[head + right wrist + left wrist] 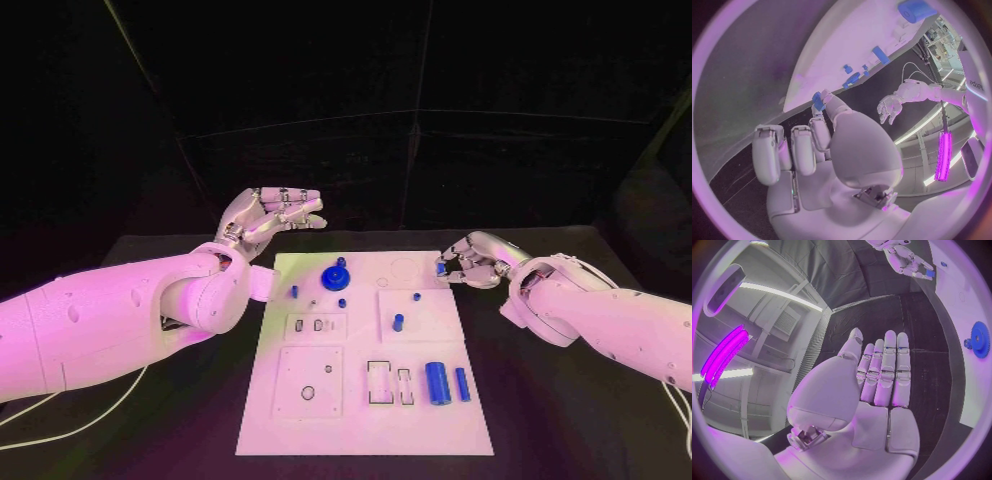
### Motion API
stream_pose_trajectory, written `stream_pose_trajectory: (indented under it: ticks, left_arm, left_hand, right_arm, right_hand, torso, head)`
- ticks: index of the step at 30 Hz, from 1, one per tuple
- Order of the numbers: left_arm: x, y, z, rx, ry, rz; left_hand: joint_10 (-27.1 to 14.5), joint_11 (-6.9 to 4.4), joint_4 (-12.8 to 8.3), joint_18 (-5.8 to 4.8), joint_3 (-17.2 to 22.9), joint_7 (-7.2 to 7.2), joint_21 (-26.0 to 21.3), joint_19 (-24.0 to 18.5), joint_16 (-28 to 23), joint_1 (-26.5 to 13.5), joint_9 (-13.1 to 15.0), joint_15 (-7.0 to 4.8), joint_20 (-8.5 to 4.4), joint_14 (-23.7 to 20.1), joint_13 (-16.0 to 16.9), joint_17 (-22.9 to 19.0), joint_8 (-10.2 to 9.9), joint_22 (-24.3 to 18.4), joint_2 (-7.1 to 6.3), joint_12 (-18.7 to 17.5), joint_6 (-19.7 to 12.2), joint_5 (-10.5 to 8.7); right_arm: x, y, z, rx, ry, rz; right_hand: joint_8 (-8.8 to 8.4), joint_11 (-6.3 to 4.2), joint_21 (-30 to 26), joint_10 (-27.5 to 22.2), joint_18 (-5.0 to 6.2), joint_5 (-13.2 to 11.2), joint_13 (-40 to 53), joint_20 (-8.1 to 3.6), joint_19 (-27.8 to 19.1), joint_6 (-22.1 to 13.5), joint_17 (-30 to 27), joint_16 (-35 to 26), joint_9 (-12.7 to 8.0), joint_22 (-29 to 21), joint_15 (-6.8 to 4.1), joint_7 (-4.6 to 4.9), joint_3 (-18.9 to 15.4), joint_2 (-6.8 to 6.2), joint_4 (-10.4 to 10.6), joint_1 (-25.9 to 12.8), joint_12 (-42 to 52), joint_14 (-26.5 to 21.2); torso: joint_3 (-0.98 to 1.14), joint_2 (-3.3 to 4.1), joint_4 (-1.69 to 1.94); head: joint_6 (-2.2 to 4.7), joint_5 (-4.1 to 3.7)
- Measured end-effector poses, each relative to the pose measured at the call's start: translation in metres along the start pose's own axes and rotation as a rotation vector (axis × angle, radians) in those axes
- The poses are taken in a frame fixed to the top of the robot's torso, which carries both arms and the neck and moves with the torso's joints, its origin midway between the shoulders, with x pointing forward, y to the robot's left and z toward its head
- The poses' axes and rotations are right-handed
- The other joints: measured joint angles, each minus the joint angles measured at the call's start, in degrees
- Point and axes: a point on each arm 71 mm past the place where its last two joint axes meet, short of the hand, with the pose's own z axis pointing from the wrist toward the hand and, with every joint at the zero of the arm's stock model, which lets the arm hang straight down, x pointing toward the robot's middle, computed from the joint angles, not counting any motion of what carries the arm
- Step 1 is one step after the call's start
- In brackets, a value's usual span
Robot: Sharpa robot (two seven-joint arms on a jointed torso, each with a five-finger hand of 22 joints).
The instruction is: Assemble the parts on the task board
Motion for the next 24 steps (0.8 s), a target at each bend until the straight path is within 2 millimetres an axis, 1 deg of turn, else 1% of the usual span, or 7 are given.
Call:
stream_pose_trajectory:
  ticks: [2,6,7,10,18,22,24]
  left_arm:
    - [-0.001,0.0,0.0,-0.001,-0.001,0.0]
    - [-0.001,0.0,0.0,-0.003,0.0,0.0]
    - [-0.001,0.0,0.0,-0.003,0.0,0.0]
    - [-0.002,0.001,0.001,-0.005,0.0,0.0]
    - [-0.002,0.001,0.002,-0.01,0.001,0.0]
    - [-0.002,0.002,0.002,-0.011,0.002,0.0]
    - [-0.002,0.002,0.002,-0.011,0.002,0.0]
  left_hand:
    - [0.4,-0.42,0.0,0.0,0.0,-0.29,0.2,0.4,0.0,-0.1,0.0,-0.25,-0.35,0.6,0.0,0.1,0.0,0.0,0.08,0.0,0.3,0.0]
    - [0.7,-0.61,-0.1,0.01,-0.1,-0.47,0.3,0.8,0.0,-0.1,0.0,-0.53,-0.39,1.1,0.0,0.1,0.0,0.1,0.08,0.0,0.5,0.0]
    - [1.2,-0.69,-0.3,0.01,-0.3,-0.38,0.5,1.0,0.0,-0.3,0.0,-0.4,-0.56,1.3,0.0,0.2,0.0,0.1,0.29,0.0,0.8,0.0]
    - [1.9,-0.97,-0.5,0.01,-0.5,-0.69,0.7,1.6,0.0,-0.3,0.0,-0.9,-0.8,2.3,0.0,0.4,0.0,0.2,0.34,0.0,1.1,0.0]
    - [2.1,-1.02,-0.5,0.01,-0.5,-0.5,0.9,1.7,0.0,-0.5,0.0,-0.8,-0.82,2.6,0.0,0.5,0.0,0.2,0.55,0.0,1.3,0.0]
    - [2.1,-1.01,-0.5,0.01,-0.5,-0.5,0.9,1.6,0.0,-0.5,0.0,-0.8,-0.82,2.6,0.0,0.5,0.0,0.2,0.55,0.0,1.3,0.0]
    - [2.1,-1.01,-0.5,0.01,-0.5,-0.5,0.9,1.6,0.0,-0.5,0.0,-0.8,-0.82,2.6,0.0,0.5,0.0,0.2,0.55,0.0,1.3,0.0]
  right_arm:
    - [0.0,0.013,-0.002,-0.02,-0.006,0.008]
    - [0.002,0.043,-0.001,-0.059,-0.011,0.018]
    - [0.003,0.049,0.0,-0.066,-0.01,0.02]
    - [0.012,0.072,0.004,-0.092,0.0,0.024]
    - [0.042,0.133,0.02,-0.176,0.041,0.009]
    - [0.053,0.151,0.026,-0.192,0.055,-0.003]
    - [0.057,0.155,0.028,-0.19,0.06,-0.009]
  right_hand:
    - [0.0,0.0,0.0,0.0,0.0,0.1,-0.1,-0.08,-0.1,0.0,0.0,0.0,0.0,0.0,0.0,0.0,0.3,0.01,0.0,0.0,0.0,0.0]
    - [0.0,0.0,0.0,0.0,0.0,0.1,-0.1,-0.08,-0.1,0.0,0.0,0.0,0.0,0.0,0.0,0.0,0.3,0.07,0.0,-0.1,0.0,0.0]
    - [0.0,0.0,0.0,0.0,-0.01,0.1,-0.2,-0.08,-0.1,0.0,0.0,0.0,0.0,0.0,0.0,0.0,0.3,0.08,0.0,-0.1,0.0,0.0]
    - [0.0,0.0,0.0,0.0,-0.01,0.1,-0.3,-0.08,-0.1,0.0,0.0,0.0,0.0,0.0,0.0,-0.01,0.6,0.15,0.0,-0.1,0.0,0.0]
    - [-0.02,0.01,0.0,0.0,0.0,0.1,-0.5,-0.28,0.1,-0.1,0.0,0.0,0.0,0.0,0.01,-0.05,0.7,0.44,0.1,-0.4,-0.3,0.0]
    - [-0.06,0.01,0.0,0.0,0.0,0.1,-0.5,-0.28,0.1,-0.1,0.0,0.0,0.0,0.0,0.01,-0.1,0.7,0.44,0.1,-0.4,-0.3,0.0]
    - [-0.08,0.01,0.0,0.0,0.0,0.1,-0.5,-0.28,0.1,-0.1,0.0,0.0,0.0,0.0,0.01,-0.13,0.7,0.44,0.1,-0.4,-0.3,0.0]
  torso:
    - [-0.1,-0.13,-0.04]
    - [-0.25,-0.36,-0.08]
    - [-0.29,-0.41,-0.08]
    - [-0.39,-0.63,-0.06]
    - [-0.66,-0.97,0.38]
    - [-0.76,-1.08,0.54]
    - [-0.78,-1.12,0.58]
  head:
    - [-0.13,0.0]
    - [-0.41,0.07]
    - [-0.5,0.1]
    - [-0.88,0.25]
    - [-1.85,0.97]
    - [-2.14,1.39]
    - [-2.26,1.58]
